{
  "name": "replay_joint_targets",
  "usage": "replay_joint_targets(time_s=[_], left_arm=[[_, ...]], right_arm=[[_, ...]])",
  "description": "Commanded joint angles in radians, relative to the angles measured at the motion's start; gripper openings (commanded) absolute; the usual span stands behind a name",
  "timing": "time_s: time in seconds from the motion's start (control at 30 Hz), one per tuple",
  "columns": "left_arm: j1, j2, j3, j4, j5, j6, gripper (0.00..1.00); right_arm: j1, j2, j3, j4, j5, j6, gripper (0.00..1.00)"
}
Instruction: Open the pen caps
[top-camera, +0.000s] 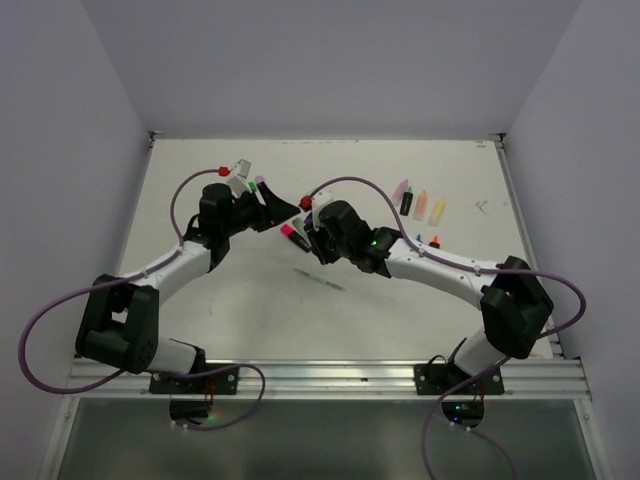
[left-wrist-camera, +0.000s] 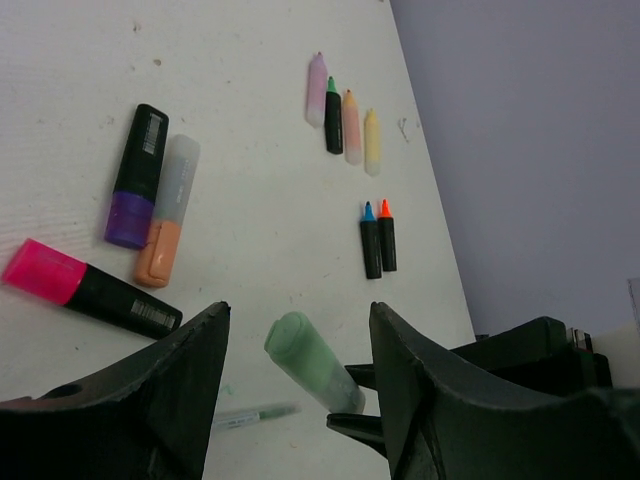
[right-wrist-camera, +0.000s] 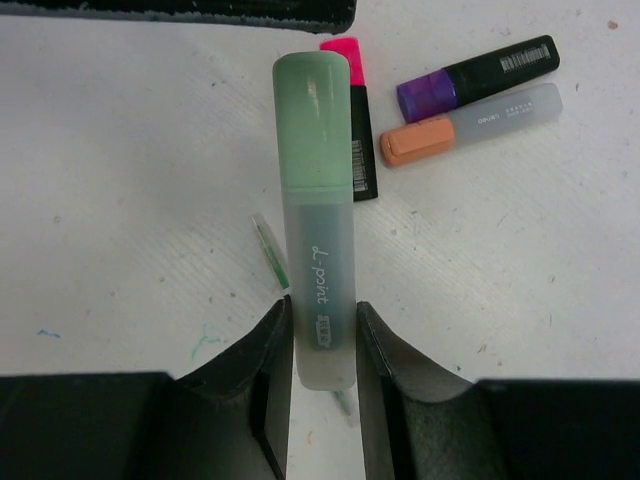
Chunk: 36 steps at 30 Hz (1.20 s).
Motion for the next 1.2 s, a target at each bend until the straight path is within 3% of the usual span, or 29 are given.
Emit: replay_joint_targets(time_s=[0.0, 0.63, 0.83, 1.03, 1.17], left_arm=[[-0.02, 0.014, 0.005, 0.081, -0.004, -0.022, 0.61], [-0.058, 0.076, -0.012, 0.175, 0.027, -0.085, 0.56], [-0.063, 0.088, -0.005, 0.19, 0.037, -0.097, 0.5], [-0.064, 0.1, -0.004, 0.213, 0.054, -0.112, 0.36], [-0.067, 0.105, -0.002, 0.218, 0.059, -0.117, 0.35]], right_arm=[[0.001, -0.067, -0.003, 0.039, -0.015, 0.053, 0.0], [0.003, -0.07, 0.012, 0.076, -0.021, 0.084, 0.0], [0.001, -0.059, 0.016, 0.085, -0.023, 0.089, 0.0], [0.003, -0.055, 0.027, 0.087, -0.009, 0.089, 0.0], [0.001, -0.055, 0.03, 0.096, 0.0, 0.098, 0.0]])
